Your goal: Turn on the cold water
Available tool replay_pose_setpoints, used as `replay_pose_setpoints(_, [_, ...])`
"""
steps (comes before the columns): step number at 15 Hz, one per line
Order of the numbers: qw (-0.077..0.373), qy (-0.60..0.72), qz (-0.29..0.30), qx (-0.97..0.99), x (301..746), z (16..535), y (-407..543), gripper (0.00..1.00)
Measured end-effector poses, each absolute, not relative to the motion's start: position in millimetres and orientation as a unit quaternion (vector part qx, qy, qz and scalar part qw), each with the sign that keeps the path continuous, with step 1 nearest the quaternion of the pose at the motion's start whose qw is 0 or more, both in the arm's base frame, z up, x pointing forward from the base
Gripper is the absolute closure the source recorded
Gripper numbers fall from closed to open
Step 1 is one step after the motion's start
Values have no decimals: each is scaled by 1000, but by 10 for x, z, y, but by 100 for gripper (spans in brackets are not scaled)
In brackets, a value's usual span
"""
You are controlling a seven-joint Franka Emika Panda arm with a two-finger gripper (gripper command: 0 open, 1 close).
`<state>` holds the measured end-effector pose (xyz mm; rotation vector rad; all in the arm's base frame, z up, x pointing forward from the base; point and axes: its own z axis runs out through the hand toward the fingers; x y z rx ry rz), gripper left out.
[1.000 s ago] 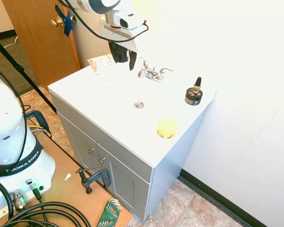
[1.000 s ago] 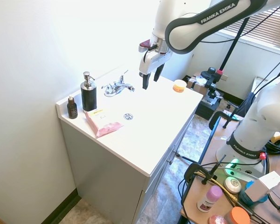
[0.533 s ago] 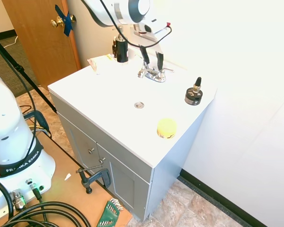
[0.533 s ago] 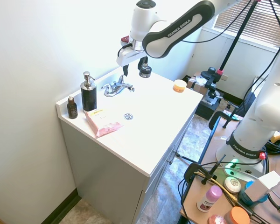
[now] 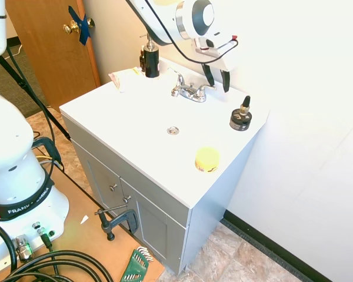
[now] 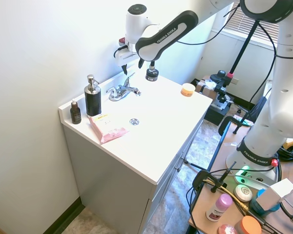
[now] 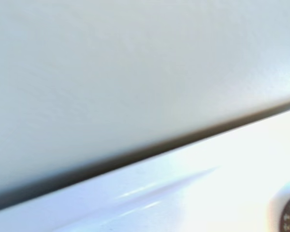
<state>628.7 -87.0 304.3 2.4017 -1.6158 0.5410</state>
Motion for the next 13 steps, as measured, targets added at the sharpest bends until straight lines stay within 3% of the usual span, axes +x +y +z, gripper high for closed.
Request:
replay_pose_setpoints(5, [115,-537,116,828,6126,2945,-873,0])
replay_pose_setpoints(10, [90,-522,78,844,5887,3170,-794,0])
replay_pose_setpoints(13, [73,-490,62,866,5491,3359,-669,0])
